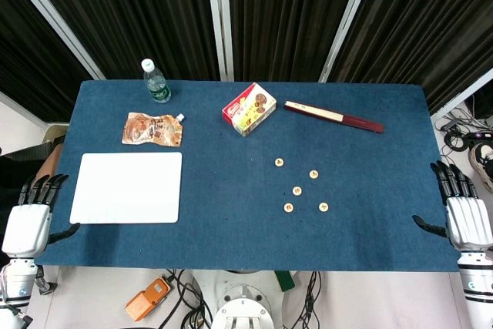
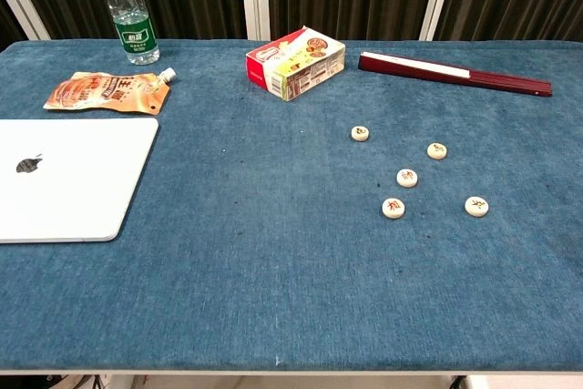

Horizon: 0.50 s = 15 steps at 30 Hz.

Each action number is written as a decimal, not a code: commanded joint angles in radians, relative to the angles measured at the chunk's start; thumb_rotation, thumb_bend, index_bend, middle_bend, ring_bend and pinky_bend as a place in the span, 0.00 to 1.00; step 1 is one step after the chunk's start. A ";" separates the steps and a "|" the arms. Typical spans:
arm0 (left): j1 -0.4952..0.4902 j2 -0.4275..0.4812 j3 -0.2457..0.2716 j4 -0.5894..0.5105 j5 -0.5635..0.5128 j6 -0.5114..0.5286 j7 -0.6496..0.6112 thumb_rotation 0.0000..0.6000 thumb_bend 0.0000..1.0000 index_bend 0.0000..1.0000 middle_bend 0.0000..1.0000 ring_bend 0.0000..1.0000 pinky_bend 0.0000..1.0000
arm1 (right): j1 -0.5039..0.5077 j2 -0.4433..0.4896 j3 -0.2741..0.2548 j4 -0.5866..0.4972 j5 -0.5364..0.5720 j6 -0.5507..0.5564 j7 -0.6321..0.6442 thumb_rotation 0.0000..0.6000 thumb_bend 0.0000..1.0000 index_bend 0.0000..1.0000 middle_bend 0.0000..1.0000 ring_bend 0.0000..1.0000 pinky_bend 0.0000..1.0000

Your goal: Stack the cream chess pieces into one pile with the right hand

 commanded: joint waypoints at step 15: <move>0.000 -0.003 -0.001 -0.002 0.010 0.007 0.002 1.00 0.00 0.12 0.12 0.10 0.01 | 0.232 -0.079 -0.031 -0.033 -0.079 -0.361 -0.152 1.00 0.21 0.27 0.10 0.04 0.16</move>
